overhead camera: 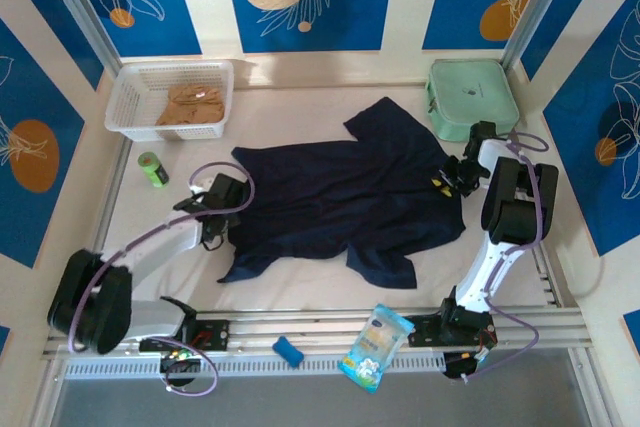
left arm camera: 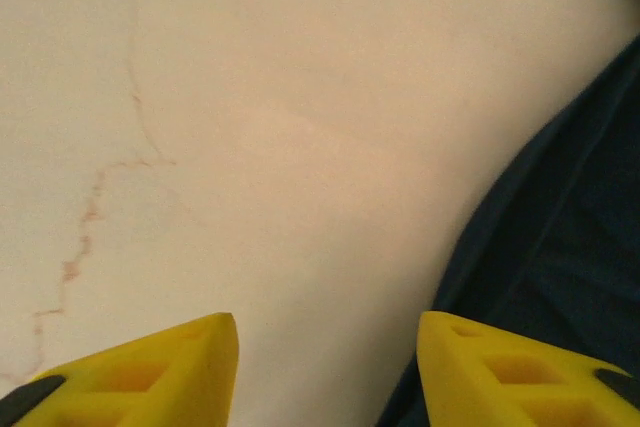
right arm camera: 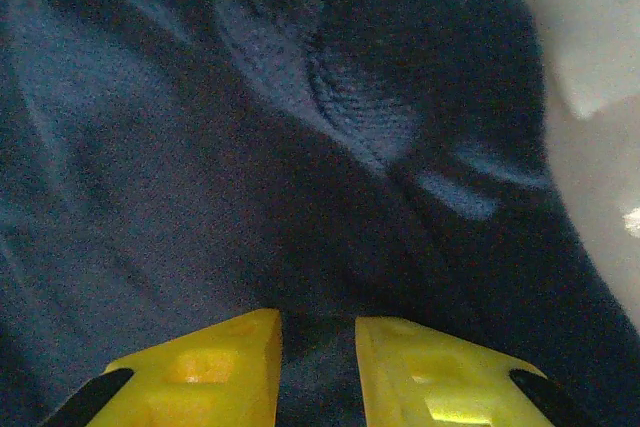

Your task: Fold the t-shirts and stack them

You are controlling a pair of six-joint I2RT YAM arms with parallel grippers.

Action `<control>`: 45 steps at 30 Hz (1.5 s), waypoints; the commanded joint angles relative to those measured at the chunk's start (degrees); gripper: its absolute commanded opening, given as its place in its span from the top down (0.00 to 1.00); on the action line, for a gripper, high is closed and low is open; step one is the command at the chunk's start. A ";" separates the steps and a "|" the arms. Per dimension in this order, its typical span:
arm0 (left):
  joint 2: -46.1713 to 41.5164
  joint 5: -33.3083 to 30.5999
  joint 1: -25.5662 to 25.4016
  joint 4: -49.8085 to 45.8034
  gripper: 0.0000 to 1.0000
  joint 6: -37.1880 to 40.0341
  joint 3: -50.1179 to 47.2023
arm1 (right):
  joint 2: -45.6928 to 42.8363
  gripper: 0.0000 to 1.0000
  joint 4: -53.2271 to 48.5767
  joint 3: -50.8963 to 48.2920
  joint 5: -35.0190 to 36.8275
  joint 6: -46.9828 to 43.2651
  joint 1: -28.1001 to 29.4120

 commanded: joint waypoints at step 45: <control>27.05 22.91 9.11 10.90 0.24 21.01 22.02 | -11.79 0.58 -10.23 4.02 -0.15 -3.44 12.68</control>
